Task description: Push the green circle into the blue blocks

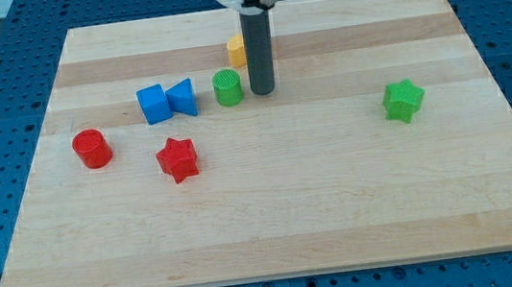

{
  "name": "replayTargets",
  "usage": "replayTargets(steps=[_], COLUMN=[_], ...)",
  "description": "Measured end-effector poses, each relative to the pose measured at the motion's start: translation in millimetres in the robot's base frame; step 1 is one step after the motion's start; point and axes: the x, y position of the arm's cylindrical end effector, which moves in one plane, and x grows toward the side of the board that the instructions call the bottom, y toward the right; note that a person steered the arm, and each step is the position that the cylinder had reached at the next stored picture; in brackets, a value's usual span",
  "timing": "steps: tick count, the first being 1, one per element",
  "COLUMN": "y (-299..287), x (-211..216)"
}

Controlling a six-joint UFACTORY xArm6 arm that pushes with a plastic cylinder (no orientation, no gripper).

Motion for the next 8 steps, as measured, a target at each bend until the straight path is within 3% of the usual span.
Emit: replayTargets(steps=[7, 8], y=[-37, 30], x=[-4, -4])
